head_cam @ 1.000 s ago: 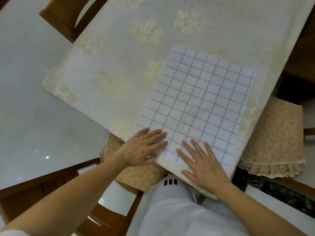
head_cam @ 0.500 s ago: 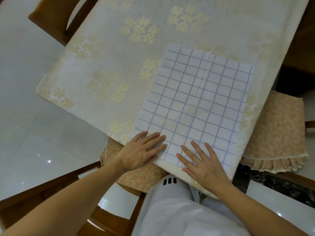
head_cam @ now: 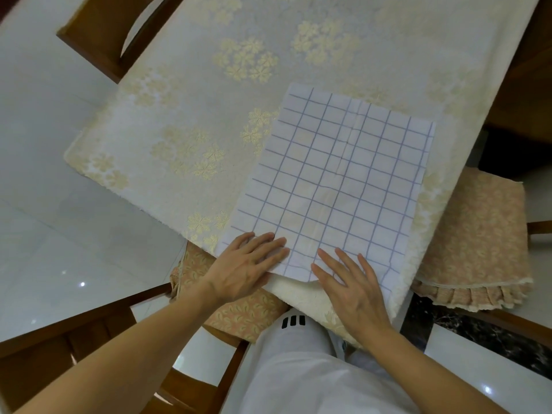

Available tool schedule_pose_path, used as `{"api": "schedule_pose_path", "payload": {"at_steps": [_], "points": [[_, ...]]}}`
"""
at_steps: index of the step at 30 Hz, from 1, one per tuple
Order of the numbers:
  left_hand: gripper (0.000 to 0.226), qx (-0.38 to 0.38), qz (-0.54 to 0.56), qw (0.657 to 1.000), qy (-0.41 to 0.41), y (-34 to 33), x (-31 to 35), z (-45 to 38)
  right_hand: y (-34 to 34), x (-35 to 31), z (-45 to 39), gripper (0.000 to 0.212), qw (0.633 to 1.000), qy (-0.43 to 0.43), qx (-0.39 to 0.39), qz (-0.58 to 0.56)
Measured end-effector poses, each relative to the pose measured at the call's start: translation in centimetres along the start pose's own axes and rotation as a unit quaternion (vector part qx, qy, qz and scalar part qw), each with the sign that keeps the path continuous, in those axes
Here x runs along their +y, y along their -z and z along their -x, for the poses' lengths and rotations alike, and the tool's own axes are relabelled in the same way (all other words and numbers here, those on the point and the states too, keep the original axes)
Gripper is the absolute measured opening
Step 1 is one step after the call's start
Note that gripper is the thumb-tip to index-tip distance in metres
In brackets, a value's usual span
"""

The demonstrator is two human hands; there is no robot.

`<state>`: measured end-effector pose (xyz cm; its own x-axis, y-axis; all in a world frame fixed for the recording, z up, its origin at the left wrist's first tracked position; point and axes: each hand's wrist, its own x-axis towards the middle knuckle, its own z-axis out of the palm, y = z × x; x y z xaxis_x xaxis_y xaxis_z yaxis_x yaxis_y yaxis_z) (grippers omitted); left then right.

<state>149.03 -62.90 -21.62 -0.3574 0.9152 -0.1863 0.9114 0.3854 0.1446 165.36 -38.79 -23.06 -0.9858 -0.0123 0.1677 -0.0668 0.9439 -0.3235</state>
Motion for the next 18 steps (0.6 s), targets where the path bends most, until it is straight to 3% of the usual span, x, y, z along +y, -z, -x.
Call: {"api": "schedule_pose_path", "payload": {"at_steps": [4,10,18], "points": [[0.051,0.011,0.005,0.999,0.039,0.7,1.1,-0.2,1.2,0.0,-0.5,0.029,1.0,0.011,0.011,-0.002],[0.055,0.002,0.023,0.993,0.119,2.1,3.2,-0.1,1.9,0.9,0.9,0.067,0.988,0.054,-0.117,0.089],[0.054,-0.004,-0.006,0.983,0.183,3.4,8.1,0.8,4.7,4.4,4.2,0.06,0.989,0.071,-0.085,0.1]]}}
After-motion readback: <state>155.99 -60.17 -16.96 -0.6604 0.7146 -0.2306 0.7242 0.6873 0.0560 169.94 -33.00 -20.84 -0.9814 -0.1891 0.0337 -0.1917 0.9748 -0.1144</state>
